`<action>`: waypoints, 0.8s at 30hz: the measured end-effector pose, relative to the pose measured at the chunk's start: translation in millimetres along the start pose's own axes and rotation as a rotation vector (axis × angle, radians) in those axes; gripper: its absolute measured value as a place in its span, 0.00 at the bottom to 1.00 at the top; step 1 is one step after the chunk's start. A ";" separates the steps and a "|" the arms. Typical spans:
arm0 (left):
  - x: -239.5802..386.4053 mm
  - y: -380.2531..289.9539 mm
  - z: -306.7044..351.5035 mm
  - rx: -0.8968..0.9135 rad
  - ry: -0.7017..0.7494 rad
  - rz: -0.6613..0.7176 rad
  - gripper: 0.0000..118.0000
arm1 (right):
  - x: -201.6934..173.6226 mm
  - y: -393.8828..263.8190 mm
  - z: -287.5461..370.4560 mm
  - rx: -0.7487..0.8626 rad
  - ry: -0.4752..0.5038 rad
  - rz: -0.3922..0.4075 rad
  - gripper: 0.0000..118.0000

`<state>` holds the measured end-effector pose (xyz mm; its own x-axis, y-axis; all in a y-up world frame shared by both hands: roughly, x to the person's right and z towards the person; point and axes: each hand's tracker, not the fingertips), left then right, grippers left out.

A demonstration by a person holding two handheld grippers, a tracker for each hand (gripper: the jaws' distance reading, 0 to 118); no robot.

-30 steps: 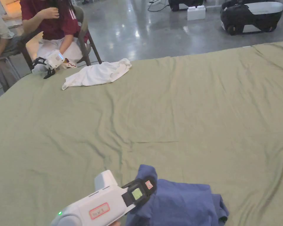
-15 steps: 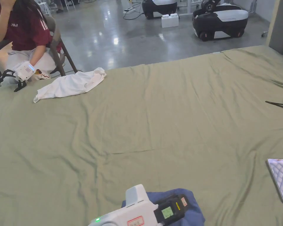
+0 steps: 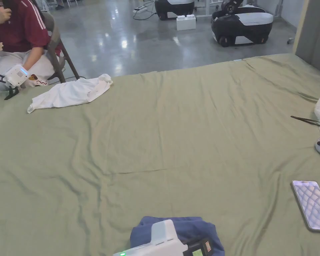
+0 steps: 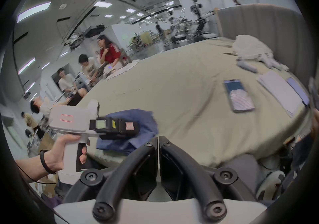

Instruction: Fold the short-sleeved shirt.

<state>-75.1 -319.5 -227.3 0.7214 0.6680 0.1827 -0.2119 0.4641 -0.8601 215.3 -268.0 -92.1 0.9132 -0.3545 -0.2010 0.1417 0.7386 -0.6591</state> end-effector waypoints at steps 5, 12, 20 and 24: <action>-25.8 20.8 82.5 0.148 0.036 -0.039 0.84 | -27.1 34.9 -102.9 -0.206 0.105 0.055 0.00; -121.1 24.9 104.4 0.088 0.064 0.217 0.85 | -6.9 23.1 -180.8 -0.371 -0.051 0.049 0.00; -121.9 10.5 40.1 -0.006 -0.089 0.239 0.50 | -11.4 25.6 -175.7 -0.387 -0.071 0.045 0.00; -120.7 16.0 42.1 0.002 -0.033 0.230 0.19 | -11.2 27.6 -167.3 -0.373 -0.059 0.048 0.00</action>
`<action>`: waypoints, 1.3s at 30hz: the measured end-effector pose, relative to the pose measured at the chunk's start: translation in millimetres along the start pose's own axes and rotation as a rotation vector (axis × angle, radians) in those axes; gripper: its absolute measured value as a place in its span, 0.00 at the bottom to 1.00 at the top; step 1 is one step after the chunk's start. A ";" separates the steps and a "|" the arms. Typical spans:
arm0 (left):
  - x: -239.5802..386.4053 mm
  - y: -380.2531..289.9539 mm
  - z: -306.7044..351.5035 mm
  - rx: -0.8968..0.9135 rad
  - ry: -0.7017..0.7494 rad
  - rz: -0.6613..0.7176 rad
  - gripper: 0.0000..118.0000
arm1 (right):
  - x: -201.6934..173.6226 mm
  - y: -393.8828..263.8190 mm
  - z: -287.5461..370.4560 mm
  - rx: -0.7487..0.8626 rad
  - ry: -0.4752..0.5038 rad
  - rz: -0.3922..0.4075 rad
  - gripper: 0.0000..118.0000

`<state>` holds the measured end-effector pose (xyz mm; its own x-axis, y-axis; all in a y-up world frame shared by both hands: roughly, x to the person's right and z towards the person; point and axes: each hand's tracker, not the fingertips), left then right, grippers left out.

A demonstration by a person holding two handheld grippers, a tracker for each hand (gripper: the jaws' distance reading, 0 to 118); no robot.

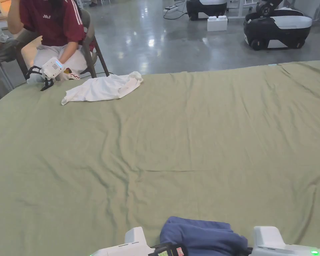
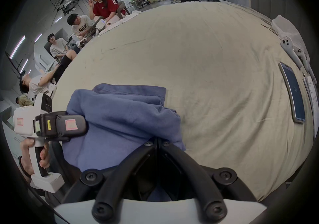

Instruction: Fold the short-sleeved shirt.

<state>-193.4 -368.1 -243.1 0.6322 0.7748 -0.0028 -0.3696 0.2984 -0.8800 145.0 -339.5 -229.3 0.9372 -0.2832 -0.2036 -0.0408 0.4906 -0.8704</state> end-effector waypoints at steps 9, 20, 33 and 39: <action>-69.3 66.4 198.1 0.214 0.139 0.035 0.16 | 7.2 -9.0 65.0 0.208 0.188 -0.142 0.00; -160.2 133.1 286.3 0.274 0.727 0.048 0.81 | 13.8 -34.0 65.3 0.196 0.160 -0.233 0.00; 110.5 22.1 313.6 0.977 0.637 -0.654 0.80 | -3.7 14.9 175.3 0.681 -0.005 0.017 0.00; 178.3 -26.3 255.6 1.032 0.833 -0.955 0.70 | -30.5 3.2 214.5 0.855 -0.110 0.130 0.00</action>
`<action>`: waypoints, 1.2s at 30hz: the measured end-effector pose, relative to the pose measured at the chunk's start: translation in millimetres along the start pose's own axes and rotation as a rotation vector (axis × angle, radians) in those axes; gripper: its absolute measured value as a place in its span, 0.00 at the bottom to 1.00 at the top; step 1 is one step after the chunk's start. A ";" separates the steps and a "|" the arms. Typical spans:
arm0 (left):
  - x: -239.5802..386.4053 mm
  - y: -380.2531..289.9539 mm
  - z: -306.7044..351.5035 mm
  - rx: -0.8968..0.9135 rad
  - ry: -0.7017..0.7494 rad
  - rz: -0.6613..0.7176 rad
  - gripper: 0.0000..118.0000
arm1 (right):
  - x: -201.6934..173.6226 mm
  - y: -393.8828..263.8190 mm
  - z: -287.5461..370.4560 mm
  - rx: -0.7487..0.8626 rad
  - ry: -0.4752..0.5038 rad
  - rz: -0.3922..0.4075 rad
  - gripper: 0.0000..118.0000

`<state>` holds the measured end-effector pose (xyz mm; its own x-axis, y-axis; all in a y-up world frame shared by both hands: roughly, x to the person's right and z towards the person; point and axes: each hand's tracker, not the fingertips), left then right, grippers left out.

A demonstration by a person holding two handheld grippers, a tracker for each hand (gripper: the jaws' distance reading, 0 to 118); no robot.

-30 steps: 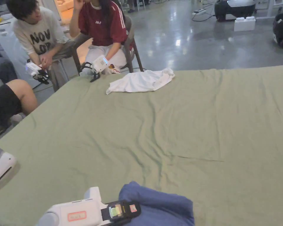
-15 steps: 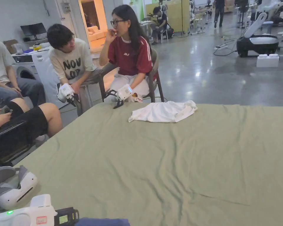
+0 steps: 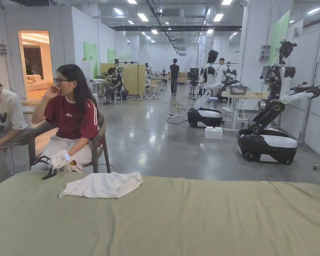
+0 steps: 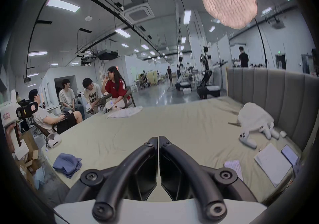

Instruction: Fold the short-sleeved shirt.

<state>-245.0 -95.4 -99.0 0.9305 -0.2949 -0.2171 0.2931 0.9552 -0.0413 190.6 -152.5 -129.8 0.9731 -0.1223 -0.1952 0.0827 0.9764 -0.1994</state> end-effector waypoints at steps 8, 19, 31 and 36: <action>31.8 -6.6 17.5 -0.003 -0.209 0.186 0.00 | 0.4 -2.4 17.2 0.028 -0.006 0.042 0.00; 31.5 -6.1 13.3 -0.027 -0.222 0.216 0.00 | 4.2 -10.5 19.5 0.016 -0.028 0.002 0.00; 32.5 -2.8 21.0 -0.001 -0.211 0.233 0.99 | -5.8 -6.9 22.3 0.067 -0.015 0.034 0.81; 32.5 -1.5 23.0 0.009 -0.226 0.250 0.99 | -7.8 -1.1 23.9 0.106 -0.032 0.030 1.00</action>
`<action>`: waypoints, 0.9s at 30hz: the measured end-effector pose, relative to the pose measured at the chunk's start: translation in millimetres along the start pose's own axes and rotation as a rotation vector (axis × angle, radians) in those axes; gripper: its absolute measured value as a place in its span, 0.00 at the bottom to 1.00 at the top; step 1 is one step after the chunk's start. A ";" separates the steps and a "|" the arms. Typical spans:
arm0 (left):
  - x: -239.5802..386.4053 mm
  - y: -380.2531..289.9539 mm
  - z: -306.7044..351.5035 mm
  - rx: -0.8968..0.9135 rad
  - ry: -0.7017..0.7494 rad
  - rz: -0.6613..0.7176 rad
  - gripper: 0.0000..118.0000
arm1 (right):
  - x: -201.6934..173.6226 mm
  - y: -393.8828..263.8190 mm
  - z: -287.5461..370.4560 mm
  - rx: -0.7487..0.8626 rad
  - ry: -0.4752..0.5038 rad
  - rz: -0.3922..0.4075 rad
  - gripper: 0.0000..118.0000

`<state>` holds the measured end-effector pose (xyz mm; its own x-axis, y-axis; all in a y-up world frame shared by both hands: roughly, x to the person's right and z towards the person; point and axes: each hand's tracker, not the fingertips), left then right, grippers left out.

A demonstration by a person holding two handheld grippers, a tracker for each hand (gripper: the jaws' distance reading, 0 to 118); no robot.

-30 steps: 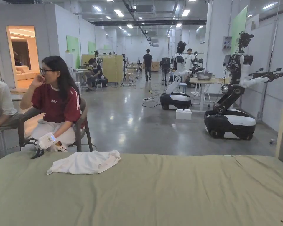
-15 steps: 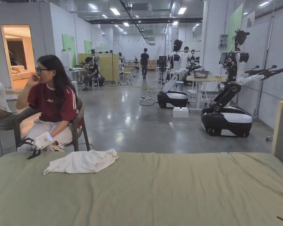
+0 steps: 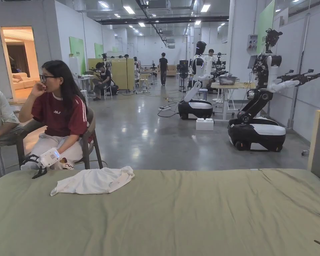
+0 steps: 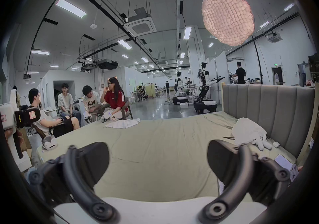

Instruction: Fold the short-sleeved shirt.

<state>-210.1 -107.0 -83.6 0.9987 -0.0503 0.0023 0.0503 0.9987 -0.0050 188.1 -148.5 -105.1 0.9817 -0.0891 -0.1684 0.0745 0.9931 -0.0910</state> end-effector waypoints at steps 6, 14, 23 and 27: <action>1.3 -1.0 0.0 -0.004 0.008 0.006 0.99 | 0.4 1.3 0.9 0.002 0.021 0.004 1.00; 2.3 -0.4 1.7 -0.013 0.014 0.015 0.99 | -2.1 -0.2 -0.6 -0.012 0.024 0.008 1.00; 0.0 1.3 3.4 -0.011 0.022 0.042 0.99 | -6.0 3.1 -0.8 -0.021 0.025 0.025 1.00; 1.1 1.4 4.3 -0.015 0.024 0.031 0.99 | -6.0 4.1 -0.3 -0.018 0.024 0.015 1.00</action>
<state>-208.9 -105.6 -79.3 0.9996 -0.0195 -0.0220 0.0191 0.9996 -0.0192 182.4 -143.8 -104.8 0.9781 -0.0763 -0.1937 0.0564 0.9927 -0.1062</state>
